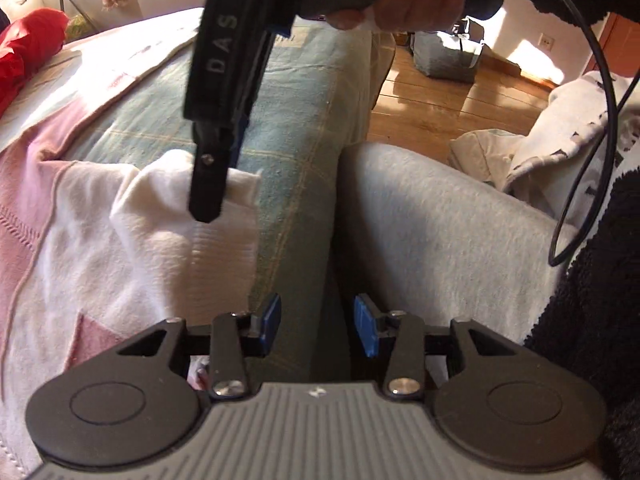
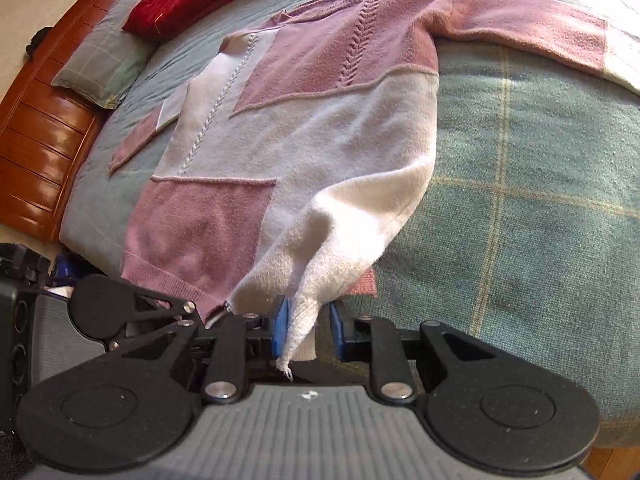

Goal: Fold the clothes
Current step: 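Fold the hem up over the sweater body with both grippers, then grasp the cream ribbed hem corner with the left gripper and lift it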

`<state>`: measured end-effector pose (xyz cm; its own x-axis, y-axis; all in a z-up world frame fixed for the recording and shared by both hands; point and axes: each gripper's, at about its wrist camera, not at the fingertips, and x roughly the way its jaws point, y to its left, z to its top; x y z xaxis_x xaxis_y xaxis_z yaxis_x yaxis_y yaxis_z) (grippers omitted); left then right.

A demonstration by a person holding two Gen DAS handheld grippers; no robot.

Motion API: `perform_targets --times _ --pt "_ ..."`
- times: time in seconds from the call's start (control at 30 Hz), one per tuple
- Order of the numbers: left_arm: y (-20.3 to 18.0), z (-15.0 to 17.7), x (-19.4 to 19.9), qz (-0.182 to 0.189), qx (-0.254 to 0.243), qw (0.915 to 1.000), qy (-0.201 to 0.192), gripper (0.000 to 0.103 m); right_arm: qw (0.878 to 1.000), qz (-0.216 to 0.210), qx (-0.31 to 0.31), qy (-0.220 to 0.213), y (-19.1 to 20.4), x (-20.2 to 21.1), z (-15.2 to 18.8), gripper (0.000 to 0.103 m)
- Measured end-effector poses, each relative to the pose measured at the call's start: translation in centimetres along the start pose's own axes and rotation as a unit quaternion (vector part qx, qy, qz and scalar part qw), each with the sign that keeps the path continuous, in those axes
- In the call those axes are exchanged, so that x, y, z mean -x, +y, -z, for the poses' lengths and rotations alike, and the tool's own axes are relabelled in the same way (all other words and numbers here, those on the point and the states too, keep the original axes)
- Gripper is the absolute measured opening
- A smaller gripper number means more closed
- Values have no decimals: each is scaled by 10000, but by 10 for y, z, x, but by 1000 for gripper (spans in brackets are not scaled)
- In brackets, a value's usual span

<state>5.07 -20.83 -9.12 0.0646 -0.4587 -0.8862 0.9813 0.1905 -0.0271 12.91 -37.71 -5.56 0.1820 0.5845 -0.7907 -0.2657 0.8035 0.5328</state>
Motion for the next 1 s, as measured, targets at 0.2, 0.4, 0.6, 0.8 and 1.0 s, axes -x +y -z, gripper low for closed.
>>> perform_targets --times 0.2,0.4,0.6,0.8,1.0 --pt "23 -3 -6 -482 476 9975 -216 42 9997 -133 -72 -182 -1 -8 -20 28" --pt "59 11 11 -875 1114 9893 -359 42 9993 -163 -29 -326 1 -6 -31 31" --pt "81 18 15 -903 1490 9839 -388 42 9981 193 305 -491 9 12 -31 39" --pt "102 18 27 -756 1983 9759 -516 42 9941 710 797 -180 5 6 -15 42" --pt "108 20 42 -704 2119 9729 -597 44 9659 1611 2021 130 31 -31 8 43"
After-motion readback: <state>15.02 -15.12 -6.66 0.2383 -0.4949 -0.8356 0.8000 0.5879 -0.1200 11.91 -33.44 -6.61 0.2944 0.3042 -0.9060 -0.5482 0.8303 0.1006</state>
